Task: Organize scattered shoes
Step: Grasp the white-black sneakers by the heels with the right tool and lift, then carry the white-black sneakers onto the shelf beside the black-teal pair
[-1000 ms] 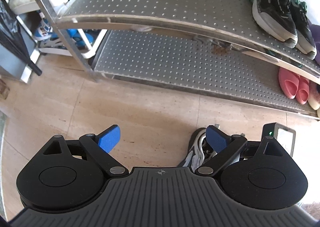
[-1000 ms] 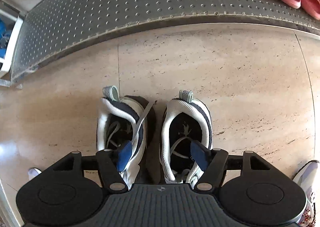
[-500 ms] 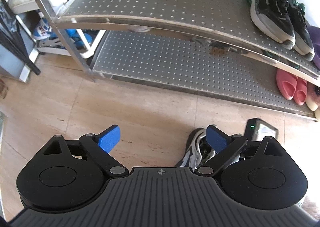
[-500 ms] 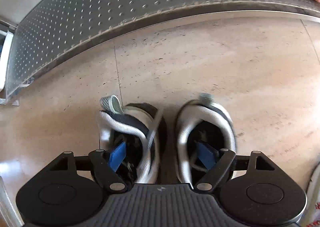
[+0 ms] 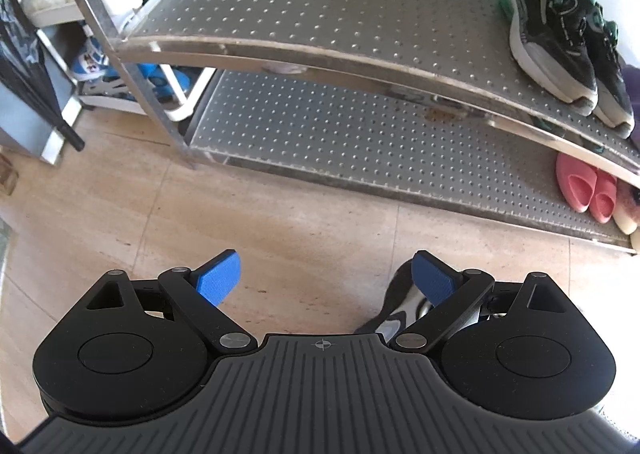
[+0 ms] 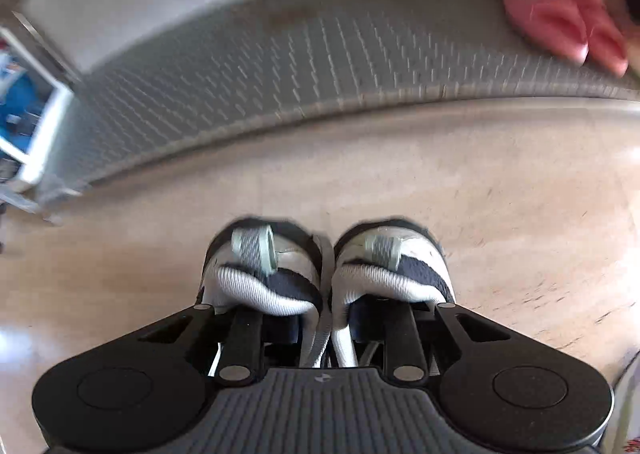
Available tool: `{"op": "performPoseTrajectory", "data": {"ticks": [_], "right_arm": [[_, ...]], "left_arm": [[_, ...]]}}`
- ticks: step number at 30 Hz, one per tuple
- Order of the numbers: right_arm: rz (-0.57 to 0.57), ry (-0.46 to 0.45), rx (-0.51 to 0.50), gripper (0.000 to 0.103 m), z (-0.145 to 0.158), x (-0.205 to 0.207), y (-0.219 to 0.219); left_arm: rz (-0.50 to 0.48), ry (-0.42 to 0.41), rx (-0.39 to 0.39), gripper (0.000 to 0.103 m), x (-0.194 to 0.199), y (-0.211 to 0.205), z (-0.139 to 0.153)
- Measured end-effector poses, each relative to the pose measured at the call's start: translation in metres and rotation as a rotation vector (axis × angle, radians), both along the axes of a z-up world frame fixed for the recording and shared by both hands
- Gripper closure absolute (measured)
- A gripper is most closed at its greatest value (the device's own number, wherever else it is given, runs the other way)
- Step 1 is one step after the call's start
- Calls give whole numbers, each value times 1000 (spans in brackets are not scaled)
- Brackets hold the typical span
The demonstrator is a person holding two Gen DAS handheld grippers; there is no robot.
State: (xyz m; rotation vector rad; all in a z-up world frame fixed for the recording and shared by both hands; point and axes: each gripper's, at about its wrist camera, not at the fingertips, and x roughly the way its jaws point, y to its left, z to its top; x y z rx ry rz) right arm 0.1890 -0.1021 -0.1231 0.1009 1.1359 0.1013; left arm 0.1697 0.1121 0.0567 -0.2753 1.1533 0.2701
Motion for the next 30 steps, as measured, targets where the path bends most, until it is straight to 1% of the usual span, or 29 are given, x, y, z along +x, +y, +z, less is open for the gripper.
{"op": "performPoseTrajectory", "data": {"ticks": [3,6,9,11,14,17,20,21,22,23,24,25,26,27,28,30], "right_arm": [[35,-111,-4,79,47,-22,2],[92,-250,-16,80,105,-38,9],[143,-341,-11,81,149,-41,22],[181,-389,-4,81,173,-38,35],[225,-432,4,82,200,-22,58],[259,-478,-6,82,223,10,87],[286,-577,-47,83,252,51,124],[281,-609,-60,82,257,66,135],[270,-636,-70,77,260,82,145],[271,-660,-114,70,258,101,158],[277,-665,-178,58,250,119,170],[276,-665,-215,50,242,129,177],[271,-669,-237,48,236,134,180],[260,-664,-256,49,232,139,180],[245,-656,-241,41,232,137,174],[220,-642,-178,39,236,129,160]], "left_arm": [[39,-41,27,7,-7,10,9],[94,-78,56,7,-16,24,18],[164,-104,58,7,-25,46,25],[215,-119,58,7,-31,60,28],[272,-139,42,7,-39,77,32],[290,-143,27,7,-43,87,34],[299,-141,2,7,-45,96,34],[298,-143,0,7,-44,98,35],[297,-144,-2,7,-43,100,35],[296,-145,-4,7,-42,101,36],[295,-147,-6,7,-41,103,36],[291,-145,-8,7,-40,104,36],[288,-143,-9,7,-38,105,36],[286,-142,-11,7,-38,106,36],[284,-142,-14,7,-38,106,35],[279,-148,-19,7,-40,104,37]]}}
